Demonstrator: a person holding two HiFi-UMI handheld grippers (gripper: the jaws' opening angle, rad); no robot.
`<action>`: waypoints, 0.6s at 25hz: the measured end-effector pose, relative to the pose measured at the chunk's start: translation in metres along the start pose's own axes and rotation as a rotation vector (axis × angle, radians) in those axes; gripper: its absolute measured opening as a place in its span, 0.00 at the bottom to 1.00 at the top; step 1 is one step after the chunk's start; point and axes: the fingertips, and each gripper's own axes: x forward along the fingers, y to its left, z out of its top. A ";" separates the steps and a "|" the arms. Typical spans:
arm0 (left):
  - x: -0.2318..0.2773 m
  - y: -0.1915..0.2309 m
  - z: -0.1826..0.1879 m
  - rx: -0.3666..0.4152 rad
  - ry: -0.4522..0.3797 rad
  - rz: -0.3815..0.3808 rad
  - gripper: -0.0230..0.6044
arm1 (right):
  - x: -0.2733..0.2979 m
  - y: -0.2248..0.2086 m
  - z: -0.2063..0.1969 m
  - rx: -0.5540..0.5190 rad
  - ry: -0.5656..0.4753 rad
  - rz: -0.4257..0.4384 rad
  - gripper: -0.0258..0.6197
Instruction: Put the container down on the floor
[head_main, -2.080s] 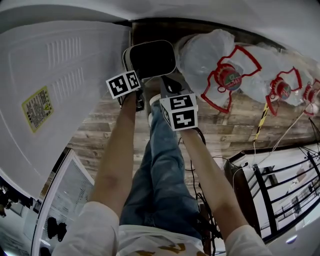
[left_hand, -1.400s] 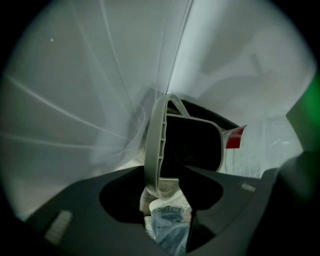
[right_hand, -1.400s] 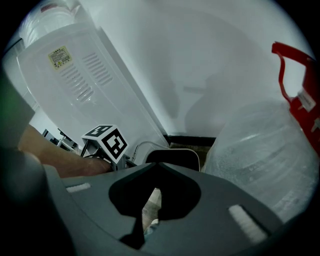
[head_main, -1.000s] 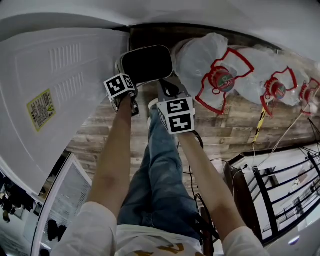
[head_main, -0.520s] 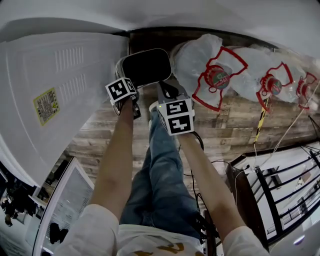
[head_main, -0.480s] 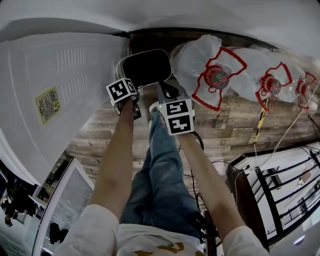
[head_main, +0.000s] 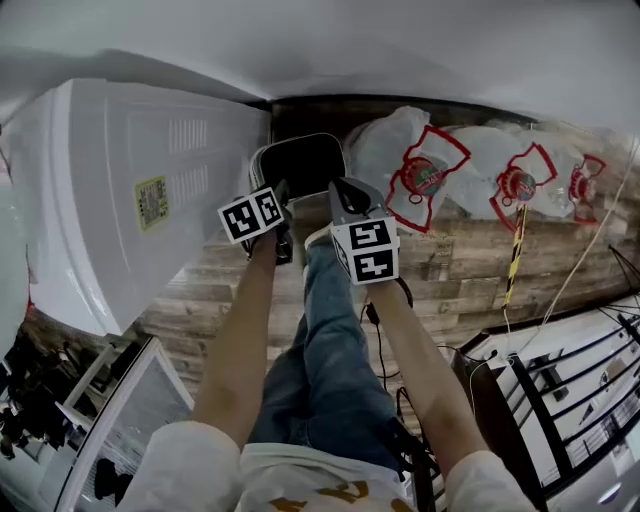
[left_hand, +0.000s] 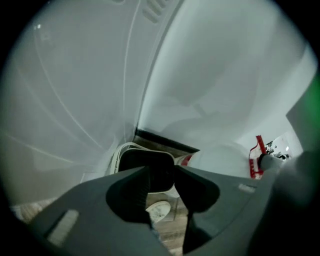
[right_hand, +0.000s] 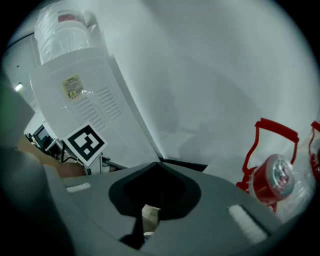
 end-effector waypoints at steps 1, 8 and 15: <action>-0.007 -0.005 0.002 -0.008 -0.018 -0.015 0.26 | -0.004 0.001 0.002 -0.007 0.000 -0.002 0.08; -0.053 -0.047 0.019 0.084 -0.057 -0.097 0.04 | -0.042 -0.007 0.029 -0.011 -0.040 0.002 0.08; -0.128 -0.107 0.049 0.215 -0.196 -0.251 0.04 | -0.092 -0.006 0.057 0.001 -0.076 -0.062 0.08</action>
